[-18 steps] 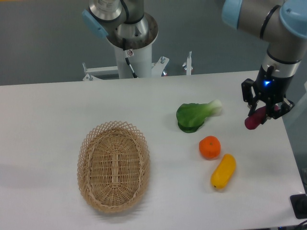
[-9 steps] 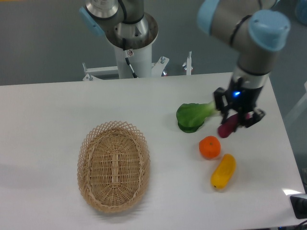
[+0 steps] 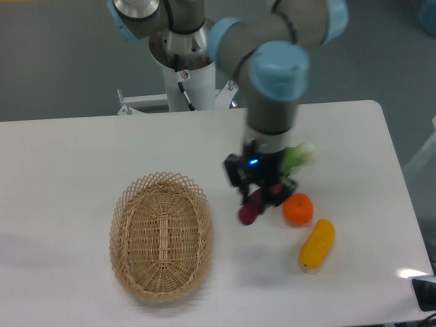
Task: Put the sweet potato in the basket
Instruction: 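Carry the sweet potato over the wicker basket, then lower the sweet potato into the basket and open the gripper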
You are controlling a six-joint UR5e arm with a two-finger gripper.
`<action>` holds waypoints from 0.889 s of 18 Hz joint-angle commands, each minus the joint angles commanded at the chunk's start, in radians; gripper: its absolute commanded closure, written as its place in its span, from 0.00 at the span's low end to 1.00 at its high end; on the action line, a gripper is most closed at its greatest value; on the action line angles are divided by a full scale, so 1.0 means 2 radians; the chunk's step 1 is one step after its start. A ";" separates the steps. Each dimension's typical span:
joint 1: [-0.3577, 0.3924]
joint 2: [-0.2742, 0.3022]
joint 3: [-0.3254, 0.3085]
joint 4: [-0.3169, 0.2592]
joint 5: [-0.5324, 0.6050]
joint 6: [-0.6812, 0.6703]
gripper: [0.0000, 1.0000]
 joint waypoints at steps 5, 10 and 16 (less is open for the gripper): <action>-0.054 -0.028 -0.033 0.065 0.011 -0.031 0.66; -0.085 -0.061 -0.036 0.072 0.030 -0.026 0.66; -0.101 -0.080 -0.042 0.071 0.032 -0.012 0.66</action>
